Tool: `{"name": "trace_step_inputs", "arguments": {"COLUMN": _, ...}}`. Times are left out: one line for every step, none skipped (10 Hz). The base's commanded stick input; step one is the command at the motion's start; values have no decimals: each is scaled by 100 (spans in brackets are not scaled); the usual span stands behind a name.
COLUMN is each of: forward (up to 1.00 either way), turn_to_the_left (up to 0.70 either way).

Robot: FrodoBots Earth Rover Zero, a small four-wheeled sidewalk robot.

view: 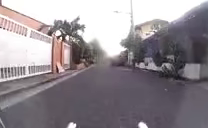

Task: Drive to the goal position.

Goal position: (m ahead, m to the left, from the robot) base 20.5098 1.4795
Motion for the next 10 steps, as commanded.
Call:
{"name": "trace_step_inputs", "arguments": {"forward": 70, "turn_to_the_left": 0}}
{"name": "trace_step_inputs", "arguments": {"forward": 70, "turn_to_the_left": 0}}
{"name": "trace_step_inputs", "arguments": {"forward": 70, "turn_to_the_left": 0}}
{"name": "trace_step_inputs", "arguments": {"forward": 70, "turn_to_the_left": 0}}
{"name": "trace_step_inputs", "arguments": {"forward": 70, "turn_to_the_left": 0}}
{"name": "trace_step_inputs", "arguments": {"forward": 70, "turn_to_the_left": 0}}
{"name": "trace_step_inputs", "arguments": {"forward": 70, "turn_to_the_left": 0}}
{"name": "trace_step_inputs", "arguments": {"forward": 70, "turn_to_the_left": 0}}
{"name": "trace_step_inputs", "arguments": {"forward": 70, "turn_to_the_left": 0}}
{"name": "trace_step_inputs", "arguments": {"forward": 70, "turn_to_the_left": 10}}
